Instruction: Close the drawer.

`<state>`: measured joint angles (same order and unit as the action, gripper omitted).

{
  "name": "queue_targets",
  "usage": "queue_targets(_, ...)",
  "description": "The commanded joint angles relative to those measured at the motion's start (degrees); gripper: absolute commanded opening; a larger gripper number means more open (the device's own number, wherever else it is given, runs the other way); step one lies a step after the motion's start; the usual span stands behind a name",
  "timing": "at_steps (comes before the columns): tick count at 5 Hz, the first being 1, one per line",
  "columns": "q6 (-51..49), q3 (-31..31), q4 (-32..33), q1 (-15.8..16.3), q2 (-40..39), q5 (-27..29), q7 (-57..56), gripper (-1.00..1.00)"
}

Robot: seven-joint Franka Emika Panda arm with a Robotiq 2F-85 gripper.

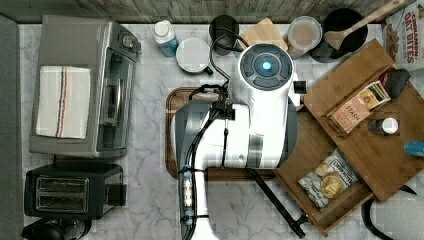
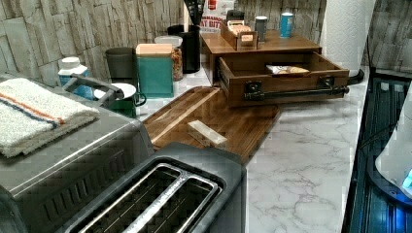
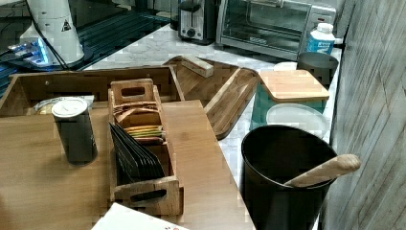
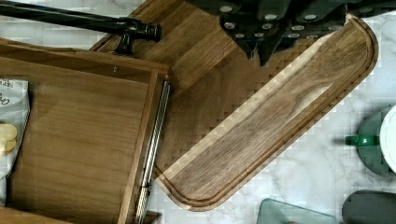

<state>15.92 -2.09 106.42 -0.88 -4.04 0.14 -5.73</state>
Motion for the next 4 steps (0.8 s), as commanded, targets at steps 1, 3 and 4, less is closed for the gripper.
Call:
queue_targets(1, 0.0, 0.1, 0.7, -0.1, 0.0, 0.0, 0.0, -1.0)
queue_targets(3, 3.4, 0.4, 2.7, 0.0, 1.4, 0.3, -8.6, -1.0)
queue_targets(4, 8.8, 1.2, 6.1, -0.2, 3.6, -0.4, -16.1, -1.0)
